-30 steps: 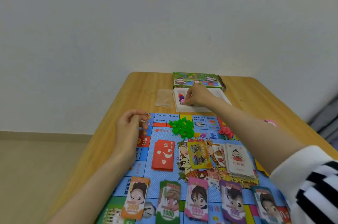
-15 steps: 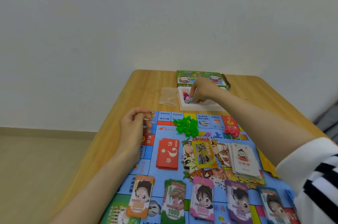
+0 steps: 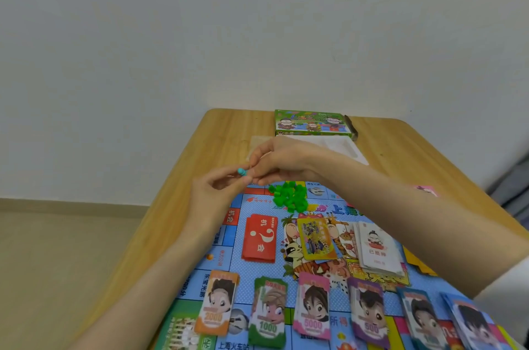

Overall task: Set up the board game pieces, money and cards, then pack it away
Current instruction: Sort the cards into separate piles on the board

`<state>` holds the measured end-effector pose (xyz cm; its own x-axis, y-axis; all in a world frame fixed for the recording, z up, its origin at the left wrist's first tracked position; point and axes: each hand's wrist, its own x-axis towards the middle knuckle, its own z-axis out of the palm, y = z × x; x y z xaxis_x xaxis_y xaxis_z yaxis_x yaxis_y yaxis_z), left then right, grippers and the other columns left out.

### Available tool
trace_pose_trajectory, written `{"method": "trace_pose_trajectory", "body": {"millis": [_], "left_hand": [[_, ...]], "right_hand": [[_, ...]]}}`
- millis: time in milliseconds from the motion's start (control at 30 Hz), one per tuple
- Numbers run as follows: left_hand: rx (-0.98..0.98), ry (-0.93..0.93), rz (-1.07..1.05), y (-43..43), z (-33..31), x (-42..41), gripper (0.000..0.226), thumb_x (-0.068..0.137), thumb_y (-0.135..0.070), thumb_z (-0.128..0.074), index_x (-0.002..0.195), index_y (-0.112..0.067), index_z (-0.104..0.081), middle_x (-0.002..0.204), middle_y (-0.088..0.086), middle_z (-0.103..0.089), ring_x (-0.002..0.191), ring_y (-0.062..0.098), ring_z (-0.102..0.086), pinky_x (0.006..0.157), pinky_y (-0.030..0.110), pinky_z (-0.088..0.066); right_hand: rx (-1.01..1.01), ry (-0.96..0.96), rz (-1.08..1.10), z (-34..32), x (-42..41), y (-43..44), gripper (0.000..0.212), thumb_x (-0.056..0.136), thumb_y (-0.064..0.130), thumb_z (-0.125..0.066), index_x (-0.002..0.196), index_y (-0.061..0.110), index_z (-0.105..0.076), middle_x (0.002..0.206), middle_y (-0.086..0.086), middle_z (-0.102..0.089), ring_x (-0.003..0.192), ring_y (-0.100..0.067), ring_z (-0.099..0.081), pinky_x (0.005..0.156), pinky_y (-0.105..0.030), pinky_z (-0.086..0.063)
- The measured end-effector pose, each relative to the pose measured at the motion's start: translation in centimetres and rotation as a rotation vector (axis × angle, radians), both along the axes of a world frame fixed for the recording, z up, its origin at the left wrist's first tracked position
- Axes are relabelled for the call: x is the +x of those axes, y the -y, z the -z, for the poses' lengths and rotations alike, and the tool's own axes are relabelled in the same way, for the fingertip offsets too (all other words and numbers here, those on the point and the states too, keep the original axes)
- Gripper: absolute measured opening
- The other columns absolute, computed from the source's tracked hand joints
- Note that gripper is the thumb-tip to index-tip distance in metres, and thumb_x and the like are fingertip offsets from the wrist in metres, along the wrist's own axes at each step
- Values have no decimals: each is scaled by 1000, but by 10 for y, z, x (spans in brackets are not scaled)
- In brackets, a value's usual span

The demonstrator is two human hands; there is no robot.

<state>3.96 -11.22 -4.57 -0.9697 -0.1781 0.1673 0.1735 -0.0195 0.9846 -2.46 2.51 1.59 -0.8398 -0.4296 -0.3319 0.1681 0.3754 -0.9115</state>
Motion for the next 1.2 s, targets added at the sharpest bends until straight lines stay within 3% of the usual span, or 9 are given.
{"method": "trace_pose_trajectory", "body": {"millis": [133,267,400,567,633,700,867,1000,1200], "left_hand": [[-11,12,-16,3,5,-7,8,77,-13,-74,83,-17,-73,82,0,-73,67,9,-69,55,18,-54],[-318,-28,40,5,16,-14,19,80,-7,-73,73,-25,-70,76,-10,-69,67,-2,-63,64,17,-51],[-514,-38,45,7,25,-20,12,82,-8,-72,77,-17,-67,75,-7,-63,66,-6,-57,59,6,-42],[-686,-56,49,9,30,-26,8,85,-14,-69,93,-11,-69,96,-4,-61,88,7,-53,68,8,-36],[-719,-61,26,9,30,-26,11,86,-15,-69,96,-11,-69,99,-6,-56,91,6,-49,68,6,-35],[-738,-59,24,9,30,-27,13,86,-16,-68,98,-11,-69,100,-8,-54,93,5,-48,67,8,-33],[-756,-52,32,8,31,-28,14,87,-17,-68,99,-12,-69,100,-10,-53,93,4,-48,67,5,-32],[-755,-54,29,8,31,-28,15,86,-17,-68,100,-11,-70,98,-12,-50,93,3,-46,68,9,-31],[-757,-62,22,8,32,-29,14,86,-16,-68,99,-11,-70,98,-11,-51,93,5,-47,71,12,-33]], "right_hand": [[7,4,14,5,-2,-8,12,86,-6,-59,80,4,-60,76,-11,-67,63,-11,-66,63,-17,-57],[132,-195,174,7,-17,-28,7,89,-1,-59,84,3,-62,75,-10,-67,58,-9,-63,60,-17,-55],[275,-407,424,16,-39,-53,11,87,-2,-57,81,0,-65,80,-14,-66,61,-12,-58,56,-20,-51],[612,-737,270,38,-50,-66,15,87,4,-59,90,2,-74,90,-7,-70,65,-3,-50,58,-10,-39],[657,-798,218,41,-53,-66,17,87,5,-59,95,5,-74,96,-8,-70,75,-11,-56,67,-18,-43],[697,-810,198,40,-57,-66,18,87,9,-61,102,6,-72,99,-11,-69,84,-20,-59,74,-30,-47],[766,-819,209,40,-74,-62,17,86,10,-64,100,6,-72,105,-10,-68,94,-21,-60,79,-28,-47],[879,-788,194,46,-82,-58,11,85,15,-66,86,8,-75,94,-11,-68,82,-23,-59,77,-37,-53],[952,-794,177,53,-85,-53,16,88,14,-62,89,2,-72,94,-14,-68,88,-29,-61,79,-44,-53]]}}
